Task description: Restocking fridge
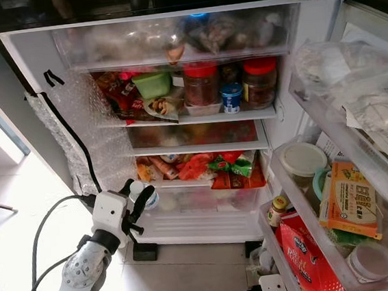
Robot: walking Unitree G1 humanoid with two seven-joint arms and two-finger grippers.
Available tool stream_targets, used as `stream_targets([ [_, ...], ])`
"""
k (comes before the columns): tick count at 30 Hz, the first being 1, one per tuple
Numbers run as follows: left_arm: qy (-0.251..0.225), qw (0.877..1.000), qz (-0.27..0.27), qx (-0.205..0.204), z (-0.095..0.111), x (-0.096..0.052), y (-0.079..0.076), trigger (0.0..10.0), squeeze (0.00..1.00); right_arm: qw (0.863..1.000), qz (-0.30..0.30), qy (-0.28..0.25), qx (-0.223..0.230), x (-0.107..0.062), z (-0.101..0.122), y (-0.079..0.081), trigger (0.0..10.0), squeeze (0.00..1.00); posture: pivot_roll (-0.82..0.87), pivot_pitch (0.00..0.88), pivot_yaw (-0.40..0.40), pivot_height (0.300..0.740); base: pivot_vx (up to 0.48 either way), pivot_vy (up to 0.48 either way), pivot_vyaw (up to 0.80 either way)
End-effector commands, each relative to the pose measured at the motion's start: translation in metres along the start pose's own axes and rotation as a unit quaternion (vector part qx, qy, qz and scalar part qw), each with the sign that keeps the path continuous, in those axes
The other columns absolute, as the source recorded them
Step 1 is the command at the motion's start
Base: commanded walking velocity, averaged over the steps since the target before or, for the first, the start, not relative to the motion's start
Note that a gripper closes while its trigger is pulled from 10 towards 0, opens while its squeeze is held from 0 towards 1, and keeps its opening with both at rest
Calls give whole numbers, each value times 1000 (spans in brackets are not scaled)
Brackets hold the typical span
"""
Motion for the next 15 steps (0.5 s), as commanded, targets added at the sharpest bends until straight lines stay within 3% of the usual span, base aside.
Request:
stream_targets([
  [1,-3,1000,-4,2,5,-1,0,10000,0,1000,4,2,0,0,-3,3,10000,0,-9,0,47,740,0,0,0],
  [15,5,1000,-14,5,5,0,-4,10000,0,1000,9,5,-4,0,-1,4,10000,0,-4,0,46,740,249,0,0],
])
Point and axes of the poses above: a point about 5 cm out from each wrist's last joint towards the gripper, its own x axis pointing out of the wrist towards the gripper, its own z axis along the axis of the wrist's last joint, y = z × x, the point moved 5 cm from there along x, pointing out of the wrist towards the gripper, and after that the axes turned 4 degrees about -x, right-handed, at the moved point
